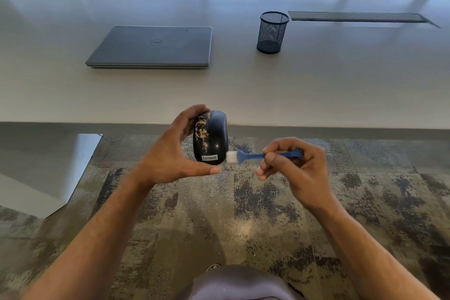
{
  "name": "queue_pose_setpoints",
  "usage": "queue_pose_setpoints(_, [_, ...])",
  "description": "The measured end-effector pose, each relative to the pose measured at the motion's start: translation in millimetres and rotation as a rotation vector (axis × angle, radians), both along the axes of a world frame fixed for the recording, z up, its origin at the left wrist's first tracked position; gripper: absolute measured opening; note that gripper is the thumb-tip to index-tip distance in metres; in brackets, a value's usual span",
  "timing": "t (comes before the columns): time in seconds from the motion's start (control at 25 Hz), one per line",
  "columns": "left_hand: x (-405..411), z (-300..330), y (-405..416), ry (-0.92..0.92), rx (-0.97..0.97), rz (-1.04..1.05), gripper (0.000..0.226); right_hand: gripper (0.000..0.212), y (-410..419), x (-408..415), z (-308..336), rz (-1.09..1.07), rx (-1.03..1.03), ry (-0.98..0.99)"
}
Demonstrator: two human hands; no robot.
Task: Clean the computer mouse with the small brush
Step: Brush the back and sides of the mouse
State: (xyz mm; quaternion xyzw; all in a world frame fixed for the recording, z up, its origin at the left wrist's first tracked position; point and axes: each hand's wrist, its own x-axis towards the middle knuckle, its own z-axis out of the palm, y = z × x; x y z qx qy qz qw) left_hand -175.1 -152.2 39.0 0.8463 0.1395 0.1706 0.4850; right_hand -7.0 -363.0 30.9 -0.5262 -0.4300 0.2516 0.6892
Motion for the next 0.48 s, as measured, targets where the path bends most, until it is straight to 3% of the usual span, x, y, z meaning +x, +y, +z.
queue_pose_setpoints(0.48, [1.6, 3.1, 3.7, 0.001, 0.015, 0.022, 0.118, 0.012, 3.3, -12.5, -11.6, -0.006, -0.003, 0.071])
